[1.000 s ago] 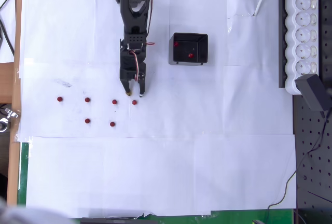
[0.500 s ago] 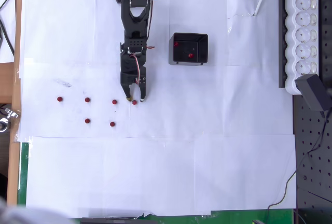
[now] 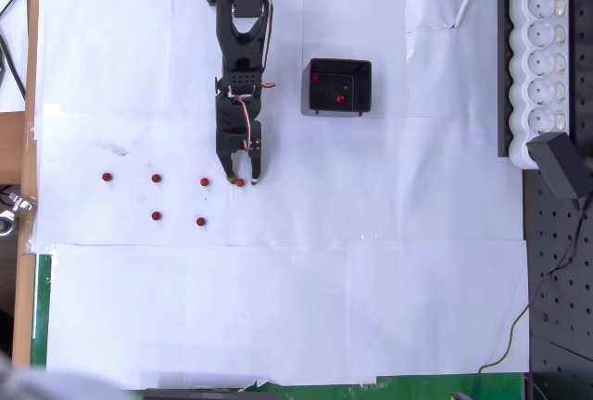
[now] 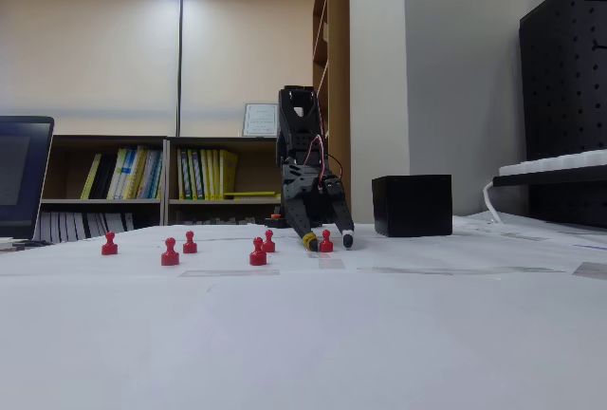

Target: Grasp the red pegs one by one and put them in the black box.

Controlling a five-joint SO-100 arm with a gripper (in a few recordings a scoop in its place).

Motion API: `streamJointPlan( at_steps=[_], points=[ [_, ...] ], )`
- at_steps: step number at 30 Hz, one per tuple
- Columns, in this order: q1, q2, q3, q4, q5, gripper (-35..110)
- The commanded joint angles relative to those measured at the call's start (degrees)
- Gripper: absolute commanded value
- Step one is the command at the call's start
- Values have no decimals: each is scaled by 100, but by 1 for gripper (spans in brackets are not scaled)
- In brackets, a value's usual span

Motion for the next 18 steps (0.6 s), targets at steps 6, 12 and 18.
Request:
streamJointPlan(
  at_steps=[6, 12, 18],
  points=[
    [-44, 193, 308, -334, -9, 14],
    [-26, 202, 334, -334, 0, 10],
    [-9, 185, 334, -299, -9, 2]
  ],
)
